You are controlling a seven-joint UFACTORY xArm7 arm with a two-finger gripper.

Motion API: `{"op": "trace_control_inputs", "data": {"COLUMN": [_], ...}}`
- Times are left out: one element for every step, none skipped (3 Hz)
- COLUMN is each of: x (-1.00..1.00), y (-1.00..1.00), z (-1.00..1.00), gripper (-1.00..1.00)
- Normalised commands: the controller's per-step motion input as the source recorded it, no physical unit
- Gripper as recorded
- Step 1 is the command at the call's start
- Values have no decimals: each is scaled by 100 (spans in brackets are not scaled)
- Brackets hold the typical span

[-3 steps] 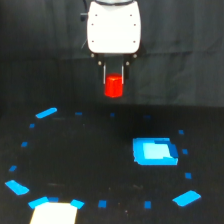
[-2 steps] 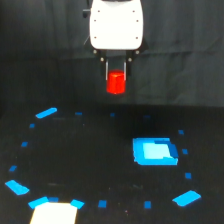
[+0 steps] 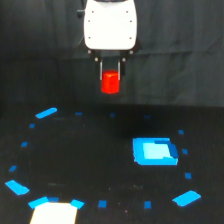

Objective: Pick up the red object from the table

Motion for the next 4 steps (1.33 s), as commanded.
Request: {"op": "trace_control_inputs", "data": {"x": [13, 36, 8, -28], "y": [11, -18, -3, -17], "z": [42, 1, 27, 30], "gripper": [-100, -84, -99, -100]}}
